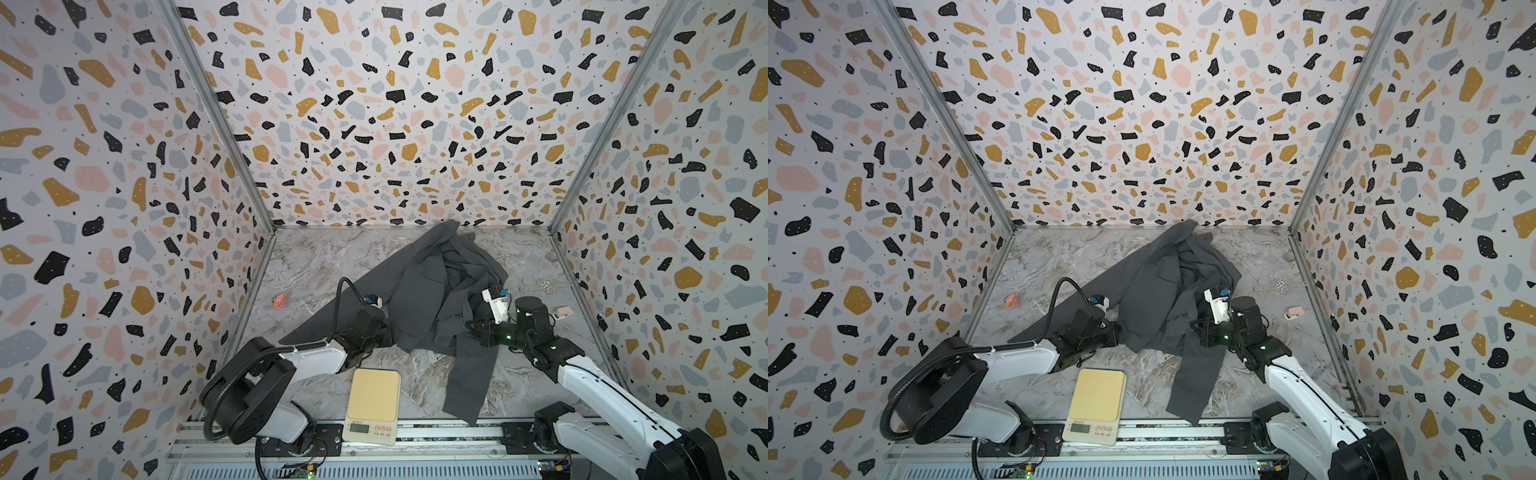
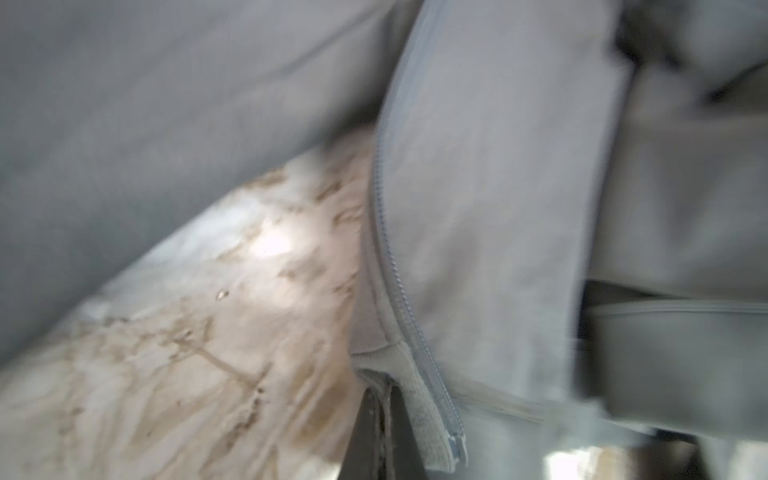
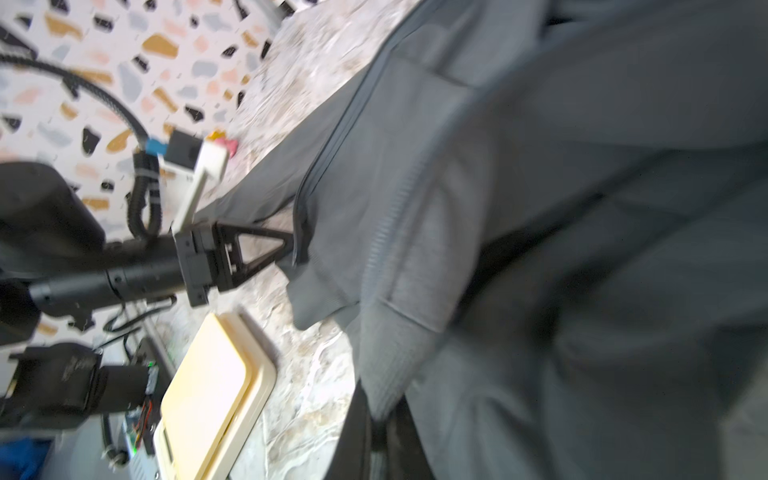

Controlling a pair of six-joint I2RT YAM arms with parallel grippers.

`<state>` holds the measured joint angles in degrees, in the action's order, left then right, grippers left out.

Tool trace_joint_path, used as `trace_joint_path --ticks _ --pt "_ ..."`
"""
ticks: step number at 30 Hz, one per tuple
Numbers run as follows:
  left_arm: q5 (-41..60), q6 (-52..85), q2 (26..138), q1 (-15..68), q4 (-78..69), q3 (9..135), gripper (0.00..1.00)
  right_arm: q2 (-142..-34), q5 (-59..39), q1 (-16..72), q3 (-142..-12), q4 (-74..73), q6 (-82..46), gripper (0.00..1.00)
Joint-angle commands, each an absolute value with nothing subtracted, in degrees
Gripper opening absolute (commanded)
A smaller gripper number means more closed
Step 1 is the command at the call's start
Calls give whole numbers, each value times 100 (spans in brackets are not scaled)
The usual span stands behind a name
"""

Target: Zip up the jacket

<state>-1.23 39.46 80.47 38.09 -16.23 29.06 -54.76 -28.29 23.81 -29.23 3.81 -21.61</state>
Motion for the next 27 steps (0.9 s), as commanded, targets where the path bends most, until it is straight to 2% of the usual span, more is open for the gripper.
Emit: trace_joint_path --ticks 1,11,15,27 --pt "-170 3503 7510 3850 -1978 2866 0 -5745 -2891 2839 -3311 389 -1730 0" --pt "282 2731 5980 3884 -2217 2538 0 -6221 -2685 3906 -3610 -51 -1387 0" --pt "-39 2619 5521 3994 -2151 2514 0 -6390 -2815 3964 -3507 -551 -1321 0" --pt "-402 2479 5492 4506 -2522 2388 0 -6964 -3270 3990 -3753 -1033 -1720 0"
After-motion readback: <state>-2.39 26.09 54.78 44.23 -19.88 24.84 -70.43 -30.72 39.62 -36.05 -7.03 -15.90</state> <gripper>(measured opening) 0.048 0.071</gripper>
